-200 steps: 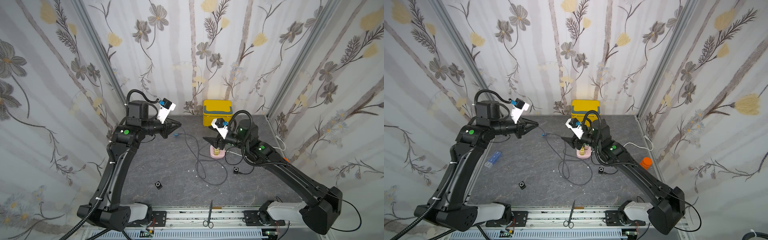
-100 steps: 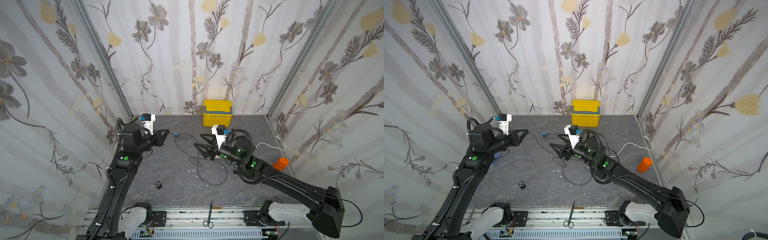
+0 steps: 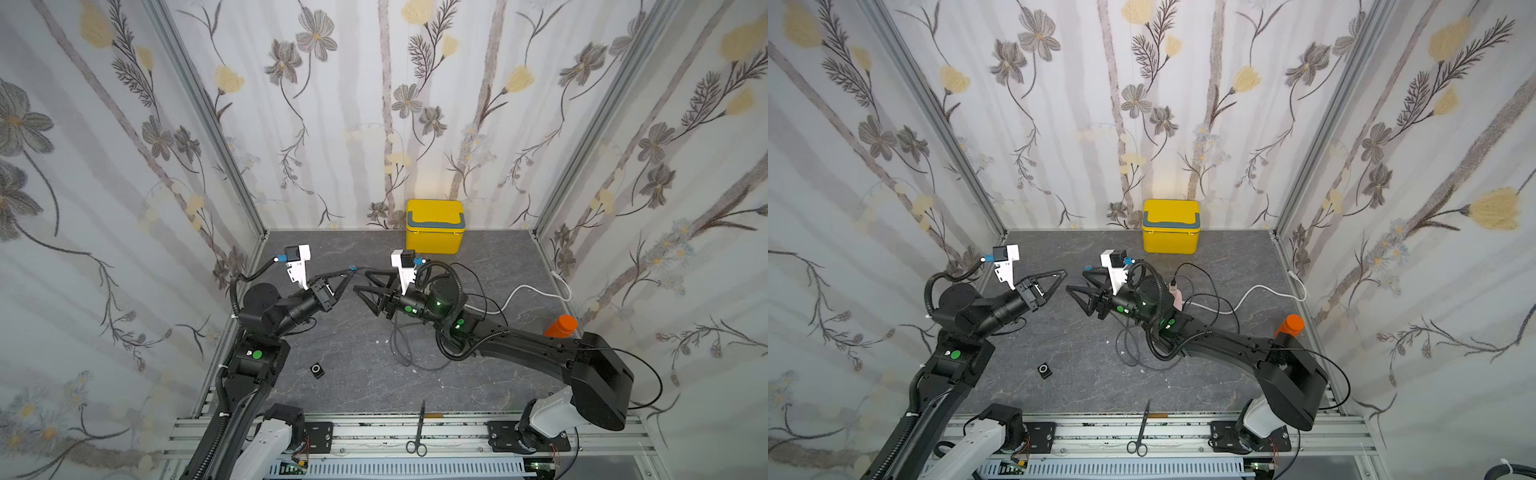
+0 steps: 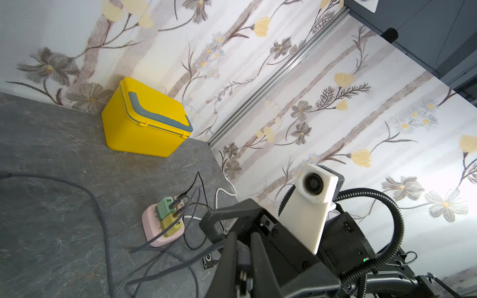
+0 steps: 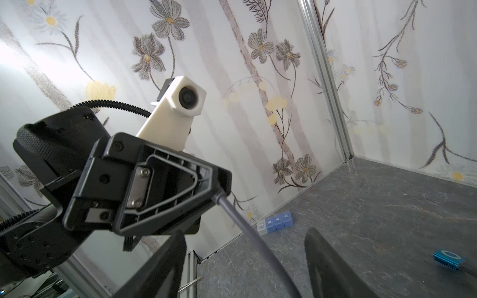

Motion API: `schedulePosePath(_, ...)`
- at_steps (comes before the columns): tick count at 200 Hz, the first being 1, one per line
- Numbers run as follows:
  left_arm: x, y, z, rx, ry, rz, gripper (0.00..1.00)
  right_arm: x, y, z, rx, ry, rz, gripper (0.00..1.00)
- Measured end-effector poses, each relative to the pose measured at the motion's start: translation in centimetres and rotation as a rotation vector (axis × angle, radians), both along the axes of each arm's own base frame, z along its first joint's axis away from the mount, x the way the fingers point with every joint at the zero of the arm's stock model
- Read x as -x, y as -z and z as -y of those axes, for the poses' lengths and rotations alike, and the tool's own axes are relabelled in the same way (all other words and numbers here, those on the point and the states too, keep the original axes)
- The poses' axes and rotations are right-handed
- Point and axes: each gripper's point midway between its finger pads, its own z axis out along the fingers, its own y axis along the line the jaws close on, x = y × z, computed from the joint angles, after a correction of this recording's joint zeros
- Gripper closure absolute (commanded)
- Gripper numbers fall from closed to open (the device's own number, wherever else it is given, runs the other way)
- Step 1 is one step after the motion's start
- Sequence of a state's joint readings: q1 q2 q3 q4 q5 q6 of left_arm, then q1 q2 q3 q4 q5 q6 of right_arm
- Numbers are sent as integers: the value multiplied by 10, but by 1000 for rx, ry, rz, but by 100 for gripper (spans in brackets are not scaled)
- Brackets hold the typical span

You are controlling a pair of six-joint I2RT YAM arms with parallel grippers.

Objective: Charge mp3
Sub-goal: Pick up the charging cable from the center of the board.

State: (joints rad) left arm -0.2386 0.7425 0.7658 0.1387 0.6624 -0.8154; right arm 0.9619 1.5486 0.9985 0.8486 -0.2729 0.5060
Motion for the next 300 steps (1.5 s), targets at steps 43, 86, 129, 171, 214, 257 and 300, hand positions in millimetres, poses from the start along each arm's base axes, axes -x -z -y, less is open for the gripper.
schedulePosePath(43,-1,4,0,59,-37,-4,100,-6,2,-7,-72,-27,-34,27)
schedulePosePath(86,6,-7,-2,82,-46,22,100,-12,-6,7,-141,3,-42,32)
schedulePosePath(129,1,-9,-12,71,-123,37,100,-8,-23,32,-166,77,-46,51)
schedulePosePath(171,-5,-5,-17,71,-165,29,100,4,-15,24,-102,67,-81,67)
schedulePosePath(214,-9,-8,-12,89,-152,36,100,19,7,-1,-41,-25,-118,64)
schedulePosePath(257,-4,-4,-5,102,-121,21,100,19,15,-17,-42,-73,-147,43)
schedulePosePath(300,3,2,-4,125,-108,4,100,2,17,-5,-134,-10,-161,30)
